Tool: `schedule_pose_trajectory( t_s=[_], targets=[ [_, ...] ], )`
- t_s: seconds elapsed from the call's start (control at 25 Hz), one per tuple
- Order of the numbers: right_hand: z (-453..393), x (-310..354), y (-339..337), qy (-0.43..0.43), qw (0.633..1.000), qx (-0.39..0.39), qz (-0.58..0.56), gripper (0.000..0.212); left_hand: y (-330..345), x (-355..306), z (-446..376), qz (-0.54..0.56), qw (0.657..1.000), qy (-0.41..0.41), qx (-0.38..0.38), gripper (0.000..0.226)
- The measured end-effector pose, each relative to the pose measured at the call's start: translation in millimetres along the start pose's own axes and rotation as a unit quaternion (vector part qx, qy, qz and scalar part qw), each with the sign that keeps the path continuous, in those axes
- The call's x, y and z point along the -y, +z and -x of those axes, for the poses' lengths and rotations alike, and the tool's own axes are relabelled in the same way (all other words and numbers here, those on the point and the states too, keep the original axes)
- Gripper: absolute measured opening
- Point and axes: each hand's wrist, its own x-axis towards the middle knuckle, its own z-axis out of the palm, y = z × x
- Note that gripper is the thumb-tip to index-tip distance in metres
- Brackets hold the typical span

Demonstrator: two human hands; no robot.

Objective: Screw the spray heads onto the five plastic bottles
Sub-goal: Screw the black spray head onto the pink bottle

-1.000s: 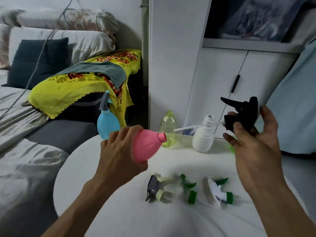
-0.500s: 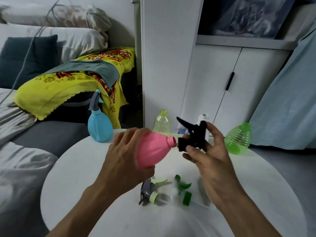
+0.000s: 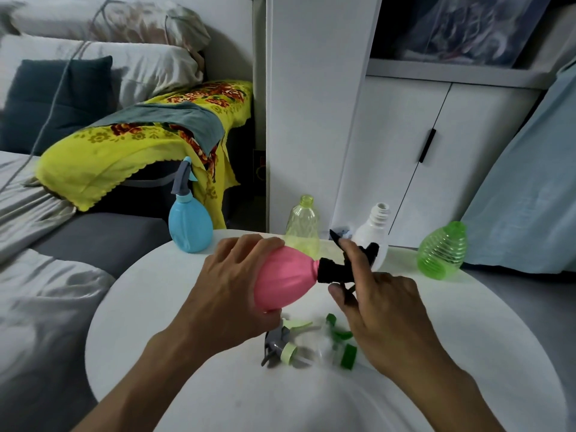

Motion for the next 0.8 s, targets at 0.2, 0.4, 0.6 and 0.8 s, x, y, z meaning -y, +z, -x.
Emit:
schedule_pose_trajectory(
  t_s=[0.2, 0.4, 0.6, 0.8],
  targets=[
    [-0.4, -4.6, 7.2, 0.041, 0.994, -0.045, 0.092, 0.065, 0.9, -0.6, -1.0, -0.002, 1.0, -0.001, 0.024, 0.094],
    [-11.5, -24.1, 4.3, -0.142, 0.986, -0.082, 0.009, 0.043, -7.0, 3.4, -2.8, 0.03, 0.999, 0.007, 0.039, 0.096],
    [-14.1, -31.8, 0.6, -0.191, 0.973, -0.124, 0.039, 0.048, -4.3, -0.2, -1.5, 0.063, 0.997, -0.014, 0.047, 0.098],
    [-16.7, -37.9, -6.0, -0.185, 0.973, -0.135, 0.009, 0.044, -8.4, 8.9, -0.9, 0.065, 0.996, -0.038, 0.055, 0.1]
  ],
)
